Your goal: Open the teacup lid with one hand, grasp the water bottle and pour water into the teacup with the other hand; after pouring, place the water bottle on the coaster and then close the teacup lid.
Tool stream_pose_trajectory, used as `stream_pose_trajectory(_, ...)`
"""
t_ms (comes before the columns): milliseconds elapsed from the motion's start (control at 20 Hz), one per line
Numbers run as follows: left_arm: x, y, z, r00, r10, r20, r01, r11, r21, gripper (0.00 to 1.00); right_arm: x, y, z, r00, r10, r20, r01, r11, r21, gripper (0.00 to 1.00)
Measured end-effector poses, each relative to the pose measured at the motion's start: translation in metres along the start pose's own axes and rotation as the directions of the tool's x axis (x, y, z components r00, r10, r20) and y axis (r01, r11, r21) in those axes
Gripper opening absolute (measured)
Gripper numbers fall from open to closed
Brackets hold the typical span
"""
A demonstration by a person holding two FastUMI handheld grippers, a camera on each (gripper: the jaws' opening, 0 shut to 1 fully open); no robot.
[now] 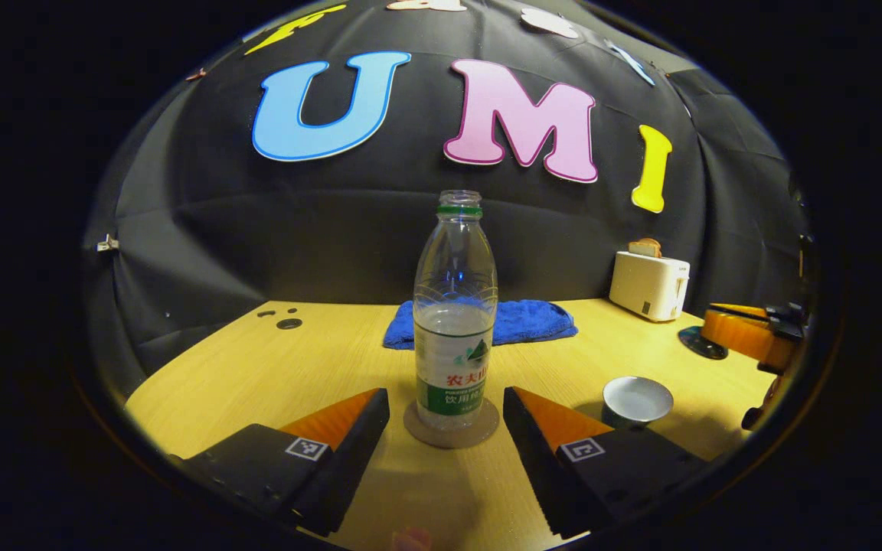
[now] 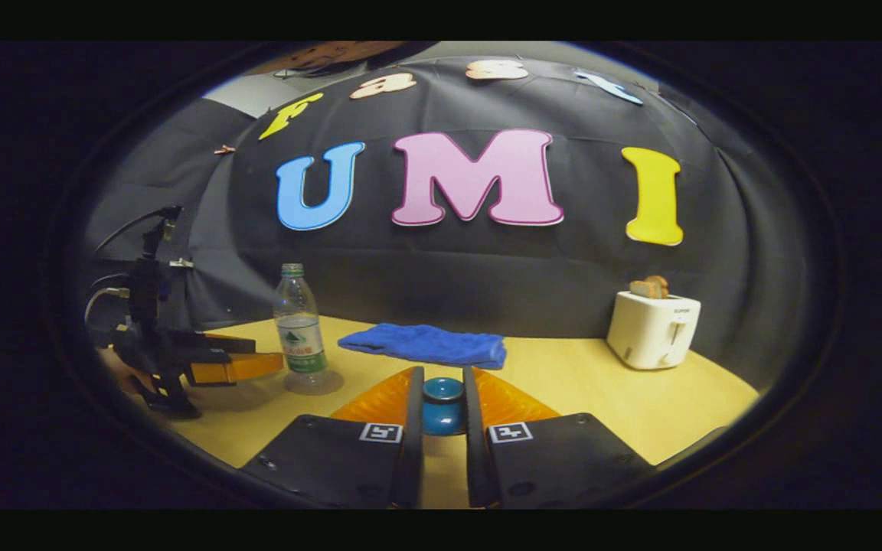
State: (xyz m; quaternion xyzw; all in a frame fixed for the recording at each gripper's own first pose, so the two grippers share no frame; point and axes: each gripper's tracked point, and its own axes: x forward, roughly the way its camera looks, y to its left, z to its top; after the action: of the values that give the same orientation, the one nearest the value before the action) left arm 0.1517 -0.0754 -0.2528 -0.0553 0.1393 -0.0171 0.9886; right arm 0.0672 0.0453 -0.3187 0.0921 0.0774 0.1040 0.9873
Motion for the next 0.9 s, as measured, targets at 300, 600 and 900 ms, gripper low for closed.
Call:
stream_pose_trajectory(300, -0.032, -0.008, 0.01, 1.0, -0.013, 0.023, 0.013, 1.0, -0.014, 0.94, 0.022, 0.029, -0.025, 0.998, 0.024, -0.063, -0.02, 0.998, 0.058, 0.23)
stream_pose_trajectory(600, -0.039, -0.011, 0.015, 0.999, -0.034, 0.034, 0.034, 0.999, 0.009, 0.94, 0.029, 0.034, -0.046, 0.991, 0.015, -0.133, -0.008, 0.998, 0.055, 0.22)
stream_pose_trajectory(900, -0.04, -0.009, 0.018, 0.998, -0.039, 0.042, 0.038, 0.999, 0.02, 0.94, 0.036, 0.039, -0.058, 0.983, 0.011, -0.183, -0.01, 1.0, 0.005, 0.26)
